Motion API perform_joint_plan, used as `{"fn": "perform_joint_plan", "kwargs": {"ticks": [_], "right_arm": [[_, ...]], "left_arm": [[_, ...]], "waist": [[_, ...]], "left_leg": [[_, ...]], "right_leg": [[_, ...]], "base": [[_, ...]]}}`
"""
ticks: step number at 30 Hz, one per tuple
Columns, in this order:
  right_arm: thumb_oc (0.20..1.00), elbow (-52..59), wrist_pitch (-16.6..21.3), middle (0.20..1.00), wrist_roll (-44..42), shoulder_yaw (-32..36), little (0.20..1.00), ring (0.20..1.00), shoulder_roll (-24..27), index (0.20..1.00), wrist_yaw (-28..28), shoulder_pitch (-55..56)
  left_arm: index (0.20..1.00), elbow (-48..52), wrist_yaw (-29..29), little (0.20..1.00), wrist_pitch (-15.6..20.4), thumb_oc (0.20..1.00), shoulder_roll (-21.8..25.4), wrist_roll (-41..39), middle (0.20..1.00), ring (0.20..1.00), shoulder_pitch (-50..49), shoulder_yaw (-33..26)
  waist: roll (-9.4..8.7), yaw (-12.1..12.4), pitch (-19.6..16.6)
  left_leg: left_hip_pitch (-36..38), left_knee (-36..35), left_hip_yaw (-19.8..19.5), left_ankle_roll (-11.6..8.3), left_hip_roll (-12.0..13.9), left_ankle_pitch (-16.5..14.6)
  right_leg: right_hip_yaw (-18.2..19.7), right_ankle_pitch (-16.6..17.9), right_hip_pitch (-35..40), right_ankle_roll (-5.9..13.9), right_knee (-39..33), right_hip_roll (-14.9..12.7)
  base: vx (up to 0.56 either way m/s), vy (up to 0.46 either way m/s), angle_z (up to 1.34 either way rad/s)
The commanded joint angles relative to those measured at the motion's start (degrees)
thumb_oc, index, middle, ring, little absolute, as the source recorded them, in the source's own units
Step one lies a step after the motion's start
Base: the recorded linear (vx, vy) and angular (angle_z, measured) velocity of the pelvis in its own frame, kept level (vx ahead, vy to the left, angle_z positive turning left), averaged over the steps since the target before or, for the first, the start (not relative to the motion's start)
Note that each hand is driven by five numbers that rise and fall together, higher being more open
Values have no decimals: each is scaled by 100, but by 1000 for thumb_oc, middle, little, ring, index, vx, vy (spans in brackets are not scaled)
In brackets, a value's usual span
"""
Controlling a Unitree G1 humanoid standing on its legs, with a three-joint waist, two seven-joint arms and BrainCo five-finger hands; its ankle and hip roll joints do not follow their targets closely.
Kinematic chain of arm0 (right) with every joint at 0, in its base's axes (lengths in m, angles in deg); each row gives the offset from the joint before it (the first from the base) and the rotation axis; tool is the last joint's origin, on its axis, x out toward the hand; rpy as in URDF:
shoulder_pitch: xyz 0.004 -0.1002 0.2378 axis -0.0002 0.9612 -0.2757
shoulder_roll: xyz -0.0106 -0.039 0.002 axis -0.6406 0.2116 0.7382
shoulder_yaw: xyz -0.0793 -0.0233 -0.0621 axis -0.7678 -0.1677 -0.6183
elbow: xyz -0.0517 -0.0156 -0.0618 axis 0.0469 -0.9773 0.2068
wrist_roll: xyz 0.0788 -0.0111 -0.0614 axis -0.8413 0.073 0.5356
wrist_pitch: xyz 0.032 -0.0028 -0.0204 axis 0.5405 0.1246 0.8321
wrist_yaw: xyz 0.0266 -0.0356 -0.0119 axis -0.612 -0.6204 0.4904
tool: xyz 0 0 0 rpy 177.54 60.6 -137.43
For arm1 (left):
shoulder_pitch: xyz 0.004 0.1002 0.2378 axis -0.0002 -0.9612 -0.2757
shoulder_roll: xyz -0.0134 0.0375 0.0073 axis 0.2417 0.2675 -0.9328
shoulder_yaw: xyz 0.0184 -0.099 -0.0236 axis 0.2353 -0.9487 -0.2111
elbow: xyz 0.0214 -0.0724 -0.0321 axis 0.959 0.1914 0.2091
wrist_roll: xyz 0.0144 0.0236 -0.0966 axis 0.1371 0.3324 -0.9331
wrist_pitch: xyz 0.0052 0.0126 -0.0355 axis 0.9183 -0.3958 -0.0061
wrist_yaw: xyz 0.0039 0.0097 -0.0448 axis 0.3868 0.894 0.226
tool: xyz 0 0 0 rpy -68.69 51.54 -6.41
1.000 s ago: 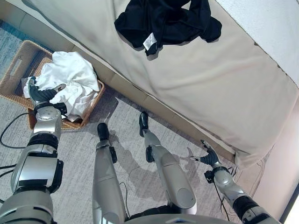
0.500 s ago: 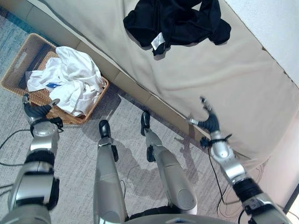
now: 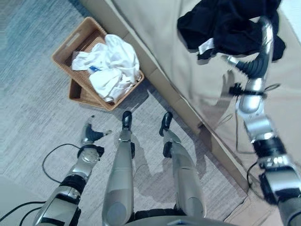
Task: Pick up clothes into the bucket
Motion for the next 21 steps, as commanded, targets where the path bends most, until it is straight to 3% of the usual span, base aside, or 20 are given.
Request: {"fn": "perform_joint_plan", "kwargs": {"ticks": [1,3,5,13,18,20,21], "right_arm": [[1000,-1094,-225,1000,-486,-684,1000,1000,1131,1000,54,-954],[1000,-2077,-316,1000,-672,-1248,1000,1000,1328,1000,-95,-1739],[1000,-2924,-391,1000,-827,-1785,1000,1000,1499,1000,-305,-2362],[1000,-4704,-619,1000,-442,-3385,1000,1000,1814,1000,-1017,-3842],[1000,-5072,-735,1000,-431,-3793,1000,1000,1755,1000,-1556,-4217],[1000,-5198,-768,1000,-648,-3933,1000,1000,1738,1000,-2162,-4278],[1000,-5203,-767,1000,-651,-3943,1000,1000,1738,1000,-2169,-4292]], "left_arm": [[1000,308,-210,1000,301,1000,38,49,1000,1000,-51,187],[1000,531,-268,1000,374,1000,51,-26,1000,1000,-7,404],[1000,774,-352,1000,443,1000,4,-165,1000,1000,18,676],[1000,1286,-580,1000,532,1000,238,-84,1000,1000,-89,1202],[1000,1227,-615,1000,465,1000,182,-332,1000,1000,-266,1042],[1000,1091,-713,1000,359,1000,108,-529,1000,1000,-373,881],[1000,1091,-715,1000,359,1000,105,-531,1000,1000,-370,878]], "waist": [[575,93,-90],[683,151,-90],[806,202,-90],[1280,312,-90],[1287,392,-90],[1193,431,-90],[1194,429,-90]], "left_leg": [[238,-286,-286,61,-85,158],[218,-417,-325,76,-76,242],[295,-484,-401,55,-102,169],[-37,-633,-471,6,-105,397],[-425,-413,-456,-8,-100,344],[-754,-205,-500,-14,-107,305],[-763,-198,-498,-14,-108,302]], "right_leg": [[-195,-495,74,276,806,-231],[-184,-526,-49,258,915,-255],[-112,-767,-85,294,1094,-296],[11,-943,-735,235,1564,-353],[93,-978,-1133,194,1766,-295],[111,-954,-1413,196,1850,-208],[113,-955,-1422,196,1855,-209]], "base": [[2,-57,24],[44,-52,30],[81,-74,14],[8,-36,14],[13,-83,-2],[4,-121,-2],[2,-75,-1]]}}
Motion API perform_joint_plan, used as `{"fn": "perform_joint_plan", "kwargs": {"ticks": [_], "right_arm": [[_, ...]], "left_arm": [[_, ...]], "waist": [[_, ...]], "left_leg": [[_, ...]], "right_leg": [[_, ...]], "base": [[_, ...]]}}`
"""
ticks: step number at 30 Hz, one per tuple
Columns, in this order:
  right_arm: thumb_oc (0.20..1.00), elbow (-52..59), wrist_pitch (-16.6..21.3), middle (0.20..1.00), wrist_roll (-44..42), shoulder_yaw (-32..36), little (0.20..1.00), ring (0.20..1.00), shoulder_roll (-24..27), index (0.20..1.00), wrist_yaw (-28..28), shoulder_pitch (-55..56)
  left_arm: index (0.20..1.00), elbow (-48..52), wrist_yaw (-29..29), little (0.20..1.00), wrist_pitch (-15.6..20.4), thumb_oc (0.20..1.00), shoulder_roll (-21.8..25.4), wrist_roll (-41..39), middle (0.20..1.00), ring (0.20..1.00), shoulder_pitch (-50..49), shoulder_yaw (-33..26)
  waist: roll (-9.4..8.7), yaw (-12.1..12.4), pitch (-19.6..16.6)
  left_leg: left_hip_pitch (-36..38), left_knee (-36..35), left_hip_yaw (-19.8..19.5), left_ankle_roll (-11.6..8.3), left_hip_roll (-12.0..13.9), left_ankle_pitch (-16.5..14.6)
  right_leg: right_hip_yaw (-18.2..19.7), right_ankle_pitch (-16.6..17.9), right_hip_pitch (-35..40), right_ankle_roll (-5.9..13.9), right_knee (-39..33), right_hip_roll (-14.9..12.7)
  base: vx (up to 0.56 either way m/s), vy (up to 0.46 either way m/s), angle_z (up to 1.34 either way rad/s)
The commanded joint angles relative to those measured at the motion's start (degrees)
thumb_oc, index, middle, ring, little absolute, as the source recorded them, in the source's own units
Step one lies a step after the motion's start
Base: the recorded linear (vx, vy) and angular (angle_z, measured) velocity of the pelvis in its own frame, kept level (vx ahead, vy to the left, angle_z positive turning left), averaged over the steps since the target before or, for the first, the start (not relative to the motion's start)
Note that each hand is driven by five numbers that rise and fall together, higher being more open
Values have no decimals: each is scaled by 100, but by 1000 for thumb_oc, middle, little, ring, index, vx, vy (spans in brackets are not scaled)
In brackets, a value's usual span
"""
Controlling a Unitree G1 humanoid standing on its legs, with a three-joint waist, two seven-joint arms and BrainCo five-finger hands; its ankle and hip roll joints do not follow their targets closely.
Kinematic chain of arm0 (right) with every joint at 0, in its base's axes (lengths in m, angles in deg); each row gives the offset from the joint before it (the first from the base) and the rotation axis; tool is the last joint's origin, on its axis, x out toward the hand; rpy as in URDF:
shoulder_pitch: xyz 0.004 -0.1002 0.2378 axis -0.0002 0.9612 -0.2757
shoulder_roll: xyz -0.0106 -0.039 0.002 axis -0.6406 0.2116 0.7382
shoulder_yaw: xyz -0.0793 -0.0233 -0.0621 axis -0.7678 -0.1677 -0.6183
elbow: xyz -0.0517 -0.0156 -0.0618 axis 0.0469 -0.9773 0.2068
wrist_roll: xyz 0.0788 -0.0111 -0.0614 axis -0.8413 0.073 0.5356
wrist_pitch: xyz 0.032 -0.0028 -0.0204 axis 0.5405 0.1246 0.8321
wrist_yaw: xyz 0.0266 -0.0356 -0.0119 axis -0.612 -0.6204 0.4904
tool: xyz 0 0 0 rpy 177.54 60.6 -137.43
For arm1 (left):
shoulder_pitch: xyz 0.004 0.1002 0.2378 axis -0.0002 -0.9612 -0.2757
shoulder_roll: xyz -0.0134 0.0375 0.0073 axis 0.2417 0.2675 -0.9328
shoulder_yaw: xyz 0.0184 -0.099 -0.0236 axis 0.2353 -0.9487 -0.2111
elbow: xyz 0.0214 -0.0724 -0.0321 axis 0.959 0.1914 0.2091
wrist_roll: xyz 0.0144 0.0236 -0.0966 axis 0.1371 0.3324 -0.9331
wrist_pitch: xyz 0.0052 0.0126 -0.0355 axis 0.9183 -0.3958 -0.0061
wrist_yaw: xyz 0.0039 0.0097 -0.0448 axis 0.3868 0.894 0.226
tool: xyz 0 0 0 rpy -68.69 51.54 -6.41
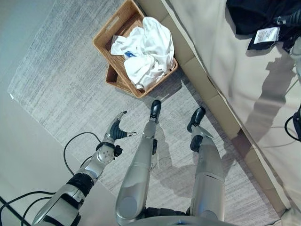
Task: Pick up clothes into the bucket
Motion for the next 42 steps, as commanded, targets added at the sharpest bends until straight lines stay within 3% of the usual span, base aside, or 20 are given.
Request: {"fn": "perform_joint_plan", "kwargs": {"ticks": [1,3,4,8,12,16,22,26,27,34,35,38,40,42], "right_arm": [[1000,-180,-208,1000,-158,-641,1000,1000,460,1000,-748,-23],[310,-321,-242,310,-195,-698,310,310,396,310,-988,-108],[200,-303,-230,200,-282,-622,200,200,386,200,-878,-107],[200,-134,-190,200,-421,-569,200,200,309,200,-681,-116],[200,344,-2,200,-707,-396,200,200,337,200,228,-348],[200,1243,161,200,-817,-345,200,200,492,200,681,-398],[200,2773,401,200,-818,99,200,200,760,200,1615,-562],[200,3122,441,200,-867,309,200,200,846,200,1830,-633],[200,3355,418,200,-765,422,200,200,918,200,1976,-700],[200,3802,463,200,-690,797,200,200,1055,200,1969,-436],[200,4356,479,200,-670,1067,200,200,1082,200,1811,69],[200,4694,501,200,-707,1406,200,200,1026,200,1654,693],[200,5247,568,200,-583,1678,200,200,922,200,1225,1652],[200,5386,550,200,-578,1825,200,200,877,200,1124,1932]], "left_arm": [[1000,26,-157,1000,-64,1000,-90,-316,1000,1000,-364,-185],[1000,-117,-227,1000,-118,1000,-192,-439,1000,1000,-386,-205],[1000,-149,-206,1000,-131,1000,-235,-481,1000,1000,-373,-197],[1000,-155,-108,1000,-145,1000,-265,-525,1000,1000,-297,-143],[1000,-40,168,1000,-74,1000,-283,-496,1000,1000,-238,-59],[1000,5,274,1000,-15,1000,-195,-466,1000,1000,-256,-87],[1000,-362,407,1000,6,1000,-130,-311,1000,1000,-322,-165],[1000,-489,400,1000,-5,1000,-106,-276,1000,1000,-282,-198],[1000,-613,365,1000,-16,1000,-88,-230,1000,1000,-259,-249],[1000,38,103,1000,226,1000,135,-491,1000,1000,-429,-527],[1000,669,-31,1000,378,1000,176,-953,1000,1000,-589,-854],[1000,1359,-213,1000,505,1000,331,-1225,1000,1000,-770,-1063],[1000,2239,-459,1000,562,1000,580,-1350,1000,1000,-790,-1309],[1000,2265,-513,1000,516,1000,546,-1421,1000,1000,-805,-1364]], "waist": [[178,-38,-78],[152,-66,-78],[145,-97,-78],[88,-156,-78],[38,-278,-78],[-65,-393,-78],[-348,-576,-78],[-442,-611,-78],[-513,-638,-78],[-594,-590,-83],[-610,-604,-293],[-639,-615,-537],[-644,-673,-913],[-651,-695,-1046]], "left_leg": [[-177,277,-236,46,126,-209],[-333,349,-277,36,130,-205],[-367,364,-287,38,132,-209],[-453,516,-247,51,108,-294],[-538,1040,-156,113,21,-589],[-528,1407,-47,144,-4,-818],[-71,1767,102,197,67,-1153],[221,1660,167,208,107,-1016],[630,1593,184,200,106,-1050],[1954,1084,231,166,104,-1051],[2405,742,213,148,114,-1000],[2760,425,203,136,121,-893],[3267,87,241,118,155,-880],[3364,2,257,126,162,-829]], "right_leg": [[129,-217,27,379,278,187],[135,-254,-142,388,372,204],[156,-279,-186,387,408,211],[201,-334,-272,373,545,204],[297,-397,-230,348,737,144],[383,-423,-131,336,807,142],[519,-381,533,328,634,263],[484,-125,892,297,332,298],[500,-97,1329,312,125,324],[416,92,2778,372,-583,351],[368,178,3240,400,-916,380],[298,296,3622,430,-1241,398],[252,306,4151,470,-1593,428],[234,355,4248,476,-1700,435]], "base": [[-1,-101,-1],[-4,-92,0],[-1,-7,4],[2,1,2],[11,38,-1],[8,60,-6],[-11,54,-16],[-82,77,-18],[-5,48,-19],[23,48,-9],[77,45,-1],[111,18,-2],[162,29,0],[119,27,1]]}}
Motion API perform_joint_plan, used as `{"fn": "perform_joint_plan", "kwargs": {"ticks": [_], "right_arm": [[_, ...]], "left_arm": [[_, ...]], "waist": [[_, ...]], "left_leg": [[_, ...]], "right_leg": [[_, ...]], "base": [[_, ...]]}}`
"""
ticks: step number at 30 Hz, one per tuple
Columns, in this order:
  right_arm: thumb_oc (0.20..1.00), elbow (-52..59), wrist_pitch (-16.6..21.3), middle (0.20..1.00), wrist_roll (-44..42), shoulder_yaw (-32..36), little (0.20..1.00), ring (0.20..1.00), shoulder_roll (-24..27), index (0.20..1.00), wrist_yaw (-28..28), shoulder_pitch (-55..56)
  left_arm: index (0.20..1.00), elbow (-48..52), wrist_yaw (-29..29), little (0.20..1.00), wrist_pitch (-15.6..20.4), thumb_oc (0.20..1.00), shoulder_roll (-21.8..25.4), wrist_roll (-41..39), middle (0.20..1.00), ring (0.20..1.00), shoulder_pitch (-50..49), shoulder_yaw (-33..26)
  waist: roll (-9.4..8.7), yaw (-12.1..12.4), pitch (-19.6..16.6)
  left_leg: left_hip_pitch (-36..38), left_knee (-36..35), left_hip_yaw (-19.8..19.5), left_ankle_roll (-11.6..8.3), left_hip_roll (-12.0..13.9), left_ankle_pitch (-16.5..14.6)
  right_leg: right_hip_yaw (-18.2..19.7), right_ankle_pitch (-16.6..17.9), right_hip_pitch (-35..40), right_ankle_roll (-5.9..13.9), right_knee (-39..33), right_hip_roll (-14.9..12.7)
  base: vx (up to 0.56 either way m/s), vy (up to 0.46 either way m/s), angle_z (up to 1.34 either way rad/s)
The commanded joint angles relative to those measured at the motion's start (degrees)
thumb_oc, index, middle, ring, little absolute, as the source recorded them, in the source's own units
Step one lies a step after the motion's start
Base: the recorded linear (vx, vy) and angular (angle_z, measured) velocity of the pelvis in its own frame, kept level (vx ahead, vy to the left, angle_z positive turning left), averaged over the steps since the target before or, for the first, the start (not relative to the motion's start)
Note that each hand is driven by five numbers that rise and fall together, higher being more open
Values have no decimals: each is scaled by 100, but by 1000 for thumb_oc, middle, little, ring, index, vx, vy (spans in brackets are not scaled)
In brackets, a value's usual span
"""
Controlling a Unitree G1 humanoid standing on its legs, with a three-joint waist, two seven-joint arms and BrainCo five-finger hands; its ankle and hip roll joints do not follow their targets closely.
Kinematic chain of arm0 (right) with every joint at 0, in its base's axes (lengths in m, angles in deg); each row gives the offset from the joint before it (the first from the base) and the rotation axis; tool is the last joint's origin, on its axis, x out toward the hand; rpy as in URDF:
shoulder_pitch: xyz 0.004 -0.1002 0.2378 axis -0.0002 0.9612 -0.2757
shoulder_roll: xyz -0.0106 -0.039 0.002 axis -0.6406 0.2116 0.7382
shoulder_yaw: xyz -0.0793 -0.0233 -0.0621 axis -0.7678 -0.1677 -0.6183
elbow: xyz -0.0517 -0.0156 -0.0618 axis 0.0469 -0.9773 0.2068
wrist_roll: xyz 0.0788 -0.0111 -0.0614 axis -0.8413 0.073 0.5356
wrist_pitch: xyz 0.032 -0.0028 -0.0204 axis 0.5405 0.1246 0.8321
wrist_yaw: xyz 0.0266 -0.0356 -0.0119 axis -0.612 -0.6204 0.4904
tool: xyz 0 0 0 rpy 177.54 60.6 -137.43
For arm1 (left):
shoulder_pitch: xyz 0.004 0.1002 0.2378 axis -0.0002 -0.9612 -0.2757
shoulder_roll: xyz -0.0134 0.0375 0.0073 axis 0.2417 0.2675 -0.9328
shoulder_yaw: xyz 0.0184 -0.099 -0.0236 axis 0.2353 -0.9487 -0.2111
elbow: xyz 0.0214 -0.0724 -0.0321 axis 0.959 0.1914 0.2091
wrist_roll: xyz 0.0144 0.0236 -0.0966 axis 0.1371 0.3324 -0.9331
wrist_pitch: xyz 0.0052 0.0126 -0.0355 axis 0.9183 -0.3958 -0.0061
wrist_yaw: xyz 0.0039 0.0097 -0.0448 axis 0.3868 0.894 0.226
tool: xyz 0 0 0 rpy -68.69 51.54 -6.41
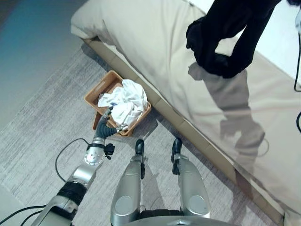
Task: Pick up clothes into the bucket
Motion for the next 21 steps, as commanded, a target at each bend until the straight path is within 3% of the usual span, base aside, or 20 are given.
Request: {"fn": "perform_joint_plan", "kwargs": {"ticks": [1,11,21], "right_arm": [[200,497,300,200,48,227,200,200,69,200,-582,711],[200,1588,190,200,-241,504,200,200,-554,200,-1969,2401],[200,2489,139,200,-564,85,200,200,-890,200,-2691,2334]], "left_arm": [[1000,395,-327,1000,364,1000,-36,-340,1000,1000,54,-162],[1000,957,-705,1000,27,1000,-431,-397,1000,1000,944,169],[1000,917,-1012,1000,-193,1000,-503,-306,1000,1000,1990,930]], "waist": [[-83,-43,-1084],[-164,-251,-2166],[-116,-340,-2634]], "left_leg": [[360,-183,-177,-132,-2,-236],[1473,-821,140,-127,164,-301],[1946,-853,338,-138,222,-452]], "right_leg": [[-42,-346,560,279,13,47],[7,-306,1605,374,-662,175],[104,-311,2148,363,-974,183]], "base": [[154,34,0],[94,1,-16],[39,-8,-10]]}}
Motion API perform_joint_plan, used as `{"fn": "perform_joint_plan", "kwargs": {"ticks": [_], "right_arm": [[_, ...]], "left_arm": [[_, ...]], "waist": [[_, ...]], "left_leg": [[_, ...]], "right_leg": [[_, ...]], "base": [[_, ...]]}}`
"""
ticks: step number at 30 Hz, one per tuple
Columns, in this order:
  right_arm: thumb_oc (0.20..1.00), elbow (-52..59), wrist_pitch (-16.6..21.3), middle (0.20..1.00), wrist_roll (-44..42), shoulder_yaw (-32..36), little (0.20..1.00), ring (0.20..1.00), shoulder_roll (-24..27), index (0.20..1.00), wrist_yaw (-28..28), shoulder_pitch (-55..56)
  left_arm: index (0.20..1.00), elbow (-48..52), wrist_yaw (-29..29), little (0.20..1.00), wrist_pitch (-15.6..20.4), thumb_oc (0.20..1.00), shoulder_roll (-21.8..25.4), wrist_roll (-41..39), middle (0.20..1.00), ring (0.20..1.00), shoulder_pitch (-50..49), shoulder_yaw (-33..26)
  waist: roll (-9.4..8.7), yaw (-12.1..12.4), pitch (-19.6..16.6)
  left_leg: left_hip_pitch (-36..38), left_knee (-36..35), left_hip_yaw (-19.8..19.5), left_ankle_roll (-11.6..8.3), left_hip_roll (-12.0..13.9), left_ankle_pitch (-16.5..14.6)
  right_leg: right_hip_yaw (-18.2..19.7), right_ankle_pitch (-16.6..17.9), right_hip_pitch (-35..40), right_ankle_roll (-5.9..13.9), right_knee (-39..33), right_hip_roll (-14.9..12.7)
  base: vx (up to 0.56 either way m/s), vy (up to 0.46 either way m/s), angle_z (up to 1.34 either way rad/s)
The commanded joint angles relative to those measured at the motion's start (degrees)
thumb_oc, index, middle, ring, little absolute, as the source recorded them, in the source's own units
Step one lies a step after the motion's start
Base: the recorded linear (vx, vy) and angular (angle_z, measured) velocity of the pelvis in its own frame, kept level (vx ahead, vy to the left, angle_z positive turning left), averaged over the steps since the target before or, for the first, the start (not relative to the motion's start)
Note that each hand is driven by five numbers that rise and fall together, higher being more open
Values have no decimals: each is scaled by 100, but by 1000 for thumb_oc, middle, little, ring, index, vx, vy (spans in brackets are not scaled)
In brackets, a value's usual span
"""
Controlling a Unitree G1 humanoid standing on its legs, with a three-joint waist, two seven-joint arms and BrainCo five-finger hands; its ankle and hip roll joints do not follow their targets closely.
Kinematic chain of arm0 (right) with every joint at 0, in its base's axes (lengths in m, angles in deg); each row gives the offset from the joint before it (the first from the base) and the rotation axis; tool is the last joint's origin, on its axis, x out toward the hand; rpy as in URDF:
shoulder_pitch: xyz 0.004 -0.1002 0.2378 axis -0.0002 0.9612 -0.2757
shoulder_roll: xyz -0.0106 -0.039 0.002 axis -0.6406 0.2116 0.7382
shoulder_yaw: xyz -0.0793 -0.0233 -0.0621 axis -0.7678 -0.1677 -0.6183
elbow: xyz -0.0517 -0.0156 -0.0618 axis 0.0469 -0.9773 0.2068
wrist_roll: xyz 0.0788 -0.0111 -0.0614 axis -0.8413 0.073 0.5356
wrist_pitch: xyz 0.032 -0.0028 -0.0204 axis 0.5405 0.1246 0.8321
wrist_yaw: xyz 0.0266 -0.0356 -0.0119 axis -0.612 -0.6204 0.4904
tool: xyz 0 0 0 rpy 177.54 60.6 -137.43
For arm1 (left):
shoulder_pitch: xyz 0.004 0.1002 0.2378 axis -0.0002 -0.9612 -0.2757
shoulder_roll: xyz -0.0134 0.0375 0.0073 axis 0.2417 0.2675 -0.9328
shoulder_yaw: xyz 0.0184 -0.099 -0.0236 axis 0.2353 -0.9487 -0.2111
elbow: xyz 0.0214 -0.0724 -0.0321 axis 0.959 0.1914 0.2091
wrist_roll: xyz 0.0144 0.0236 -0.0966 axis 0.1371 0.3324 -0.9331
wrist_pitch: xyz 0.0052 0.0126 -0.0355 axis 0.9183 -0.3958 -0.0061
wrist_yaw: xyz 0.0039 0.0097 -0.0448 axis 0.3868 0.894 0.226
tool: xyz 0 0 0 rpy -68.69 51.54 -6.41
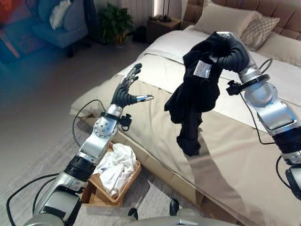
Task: Pick up clothes into the bucket
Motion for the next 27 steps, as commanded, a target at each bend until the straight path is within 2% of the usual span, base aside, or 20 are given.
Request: {"fn": "perform_joint_plan", "kwargs": {"ticks": [1,10,18,21,26,27], "right_arm": [[200,521,265,200,-462,-106,200,200,-181,200,-129,-449],[200,1058,357,200,-940,-690,200,200,-595,200,-390,-1072],[200,1261,422,200,-1188,-1009,200,200,-815,200,-397,-1560],[200,1315,443,200,-1383,-1236,200,200,-899,200,-473,-1815],[200,1431,427,200,-1442,-1358,200,200,-930,200,-500,-1960],[200,1458,426,200,-1428,-1337,200,200,-941,200,-495,-1957]], "left_arm": [[1000,-179,-249,1000,89,1000,35,-62,1000,1000,411,425],[1000,-315,-999,1000,-67,1000,6,-824,1000,1000,1204,1602],[1000,-693,-1200,1000,-201,1000,-211,-904,1000,1000,1453,2075],[1000,-687,-1532,1000,-328,1000,-155,-1422,1000,1000,1628,2449],[1000,-789,-1503,1000,-355,1000,-141,-1142,1000,1000,1808,2603],[592,-810,-1447,592,-333,592,-180,-1033,592,592,1814,2562]], "waist": [[-102,4,-552],[-19,-123,-635],[16,-191,-600],[55,-247,-587],[66,-277,-577],[64,-281,-570]], "left_leg": [[-249,485,-116,-96,-61,-403],[-160,411,-32,-109,-17,-321],[-111,412,35,-125,24,-311],[-91,396,91,-131,40,-305],[-72,377,133,-132,55,-295],[-71,371,136,-130,51,-291]], "right_leg": [[-129,-527,27,271,687,-212],[-68,-434,78,251,580,-182],[-25,-428,113,244,545,-151],[19,-397,101,250,516,-141],[53,-385,105,255,496,-130],[61,-384,100,254,495,-128]], "base": [[-13,-10,-8],[-9,-4,-2],[-9,-7,-6],[-14,3,-3],[-5,3,-1],[-16,6,-5]]}}
